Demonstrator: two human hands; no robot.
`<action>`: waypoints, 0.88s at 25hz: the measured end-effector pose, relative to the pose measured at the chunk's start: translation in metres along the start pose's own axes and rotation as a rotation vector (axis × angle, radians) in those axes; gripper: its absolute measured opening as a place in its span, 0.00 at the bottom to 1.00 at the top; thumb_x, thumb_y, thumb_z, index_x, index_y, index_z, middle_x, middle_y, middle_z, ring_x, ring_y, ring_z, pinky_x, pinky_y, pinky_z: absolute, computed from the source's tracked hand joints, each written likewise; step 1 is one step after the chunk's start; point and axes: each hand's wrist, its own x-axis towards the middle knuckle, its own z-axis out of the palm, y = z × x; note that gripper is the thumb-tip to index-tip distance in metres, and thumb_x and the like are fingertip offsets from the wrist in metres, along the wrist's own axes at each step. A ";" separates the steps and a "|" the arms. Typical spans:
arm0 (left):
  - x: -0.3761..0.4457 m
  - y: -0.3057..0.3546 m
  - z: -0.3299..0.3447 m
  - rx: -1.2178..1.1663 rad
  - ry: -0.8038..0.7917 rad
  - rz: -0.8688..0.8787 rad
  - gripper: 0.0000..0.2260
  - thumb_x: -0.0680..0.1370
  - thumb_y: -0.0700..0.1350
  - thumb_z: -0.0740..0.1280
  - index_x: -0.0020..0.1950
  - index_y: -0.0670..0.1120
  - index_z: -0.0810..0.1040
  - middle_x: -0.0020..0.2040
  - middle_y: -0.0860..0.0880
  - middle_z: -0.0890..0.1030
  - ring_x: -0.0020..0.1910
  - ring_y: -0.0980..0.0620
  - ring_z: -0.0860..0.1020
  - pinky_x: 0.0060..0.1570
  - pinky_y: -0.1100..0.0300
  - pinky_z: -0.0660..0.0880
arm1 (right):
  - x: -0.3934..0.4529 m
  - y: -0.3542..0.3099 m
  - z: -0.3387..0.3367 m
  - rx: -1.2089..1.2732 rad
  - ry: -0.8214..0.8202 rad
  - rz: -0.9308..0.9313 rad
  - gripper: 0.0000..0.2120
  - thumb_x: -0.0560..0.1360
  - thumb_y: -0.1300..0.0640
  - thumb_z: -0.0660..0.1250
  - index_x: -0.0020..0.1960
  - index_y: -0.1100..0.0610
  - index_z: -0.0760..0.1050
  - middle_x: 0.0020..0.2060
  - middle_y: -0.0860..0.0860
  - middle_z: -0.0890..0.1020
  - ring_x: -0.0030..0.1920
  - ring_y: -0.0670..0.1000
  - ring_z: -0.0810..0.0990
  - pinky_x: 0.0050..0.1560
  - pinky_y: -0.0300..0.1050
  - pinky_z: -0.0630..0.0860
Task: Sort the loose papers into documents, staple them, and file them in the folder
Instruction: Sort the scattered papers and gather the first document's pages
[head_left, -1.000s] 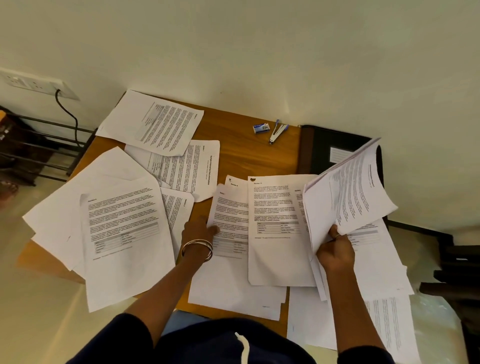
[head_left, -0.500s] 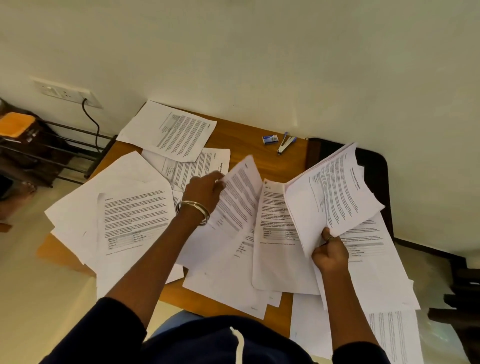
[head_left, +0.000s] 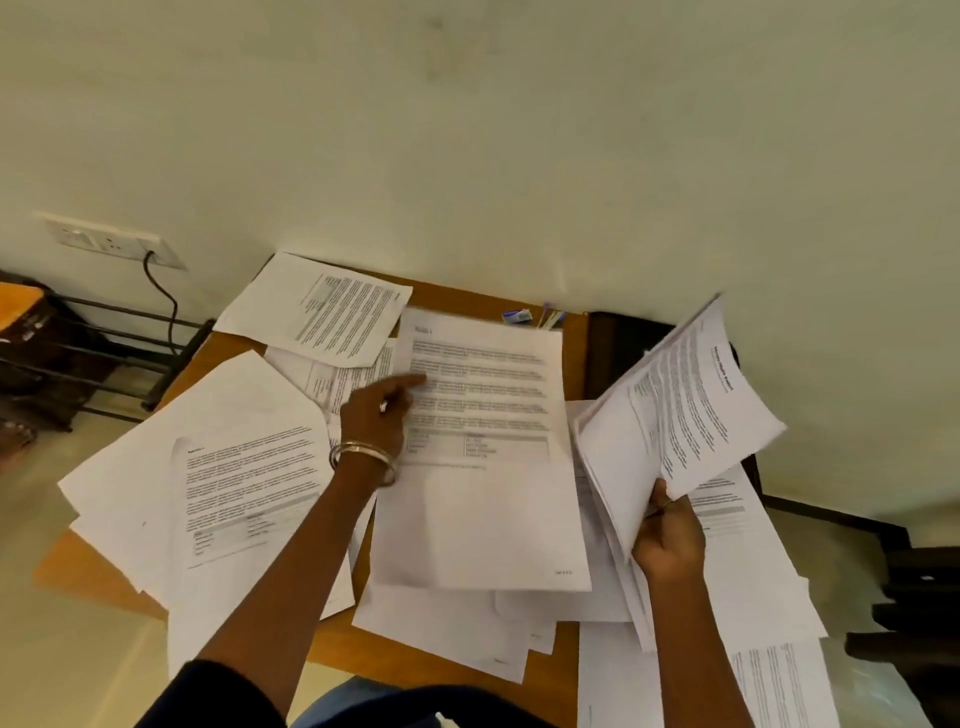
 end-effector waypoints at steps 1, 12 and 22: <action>-0.009 -0.011 0.005 -0.018 -0.037 -0.049 0.12 0.76 0.34 0.64 0.51 0.48 0.82 0.53 0.50 0.80 0.52 0.51 0.77 0.49 0.70 0.74 | -0.001 -0.004 -0.004 0.021 -0.014 -0.014 0.20 0.73 0.61 0.70 0.64 0.54 0.76 0.54 0.50 0.82 0.50 0.48 0.83 0.48 0.47 0.81; -0.029 -0.039 0.025 -0.099 -0.150 -0.270 0.10 0.77 0.37 0.64 0.51 0.47 0.82 0.58 0.46 0.79 0.57 0.45 0.76 0.58 0.50 0.74 | -0.029 0.011 0.001 -0.486 -0.128 -0.118 0.14 0.76 0.68 0.65 0.58 0.56 0.79 0.51 0.52 0.84 0.49 0.55 0.82 0.46 0.49 0.82; -0.046 -0.034 0.035 -0.097 -0.354 -0.372 0.26 0.68 0.51 0.75 0.63 0.52 0.70 0.58 0.48 0.78 0.57 0.43 0.78 0.53 0.45 0.77 | -0.033 0.038 0.018 -1.030 -0.221 -0.258 0.21 0.77 0.67 0.64 0.67 0.53 0.70 0.61 0.52 0.78 0.60 0.54 0.77 0.58 0.49 0.77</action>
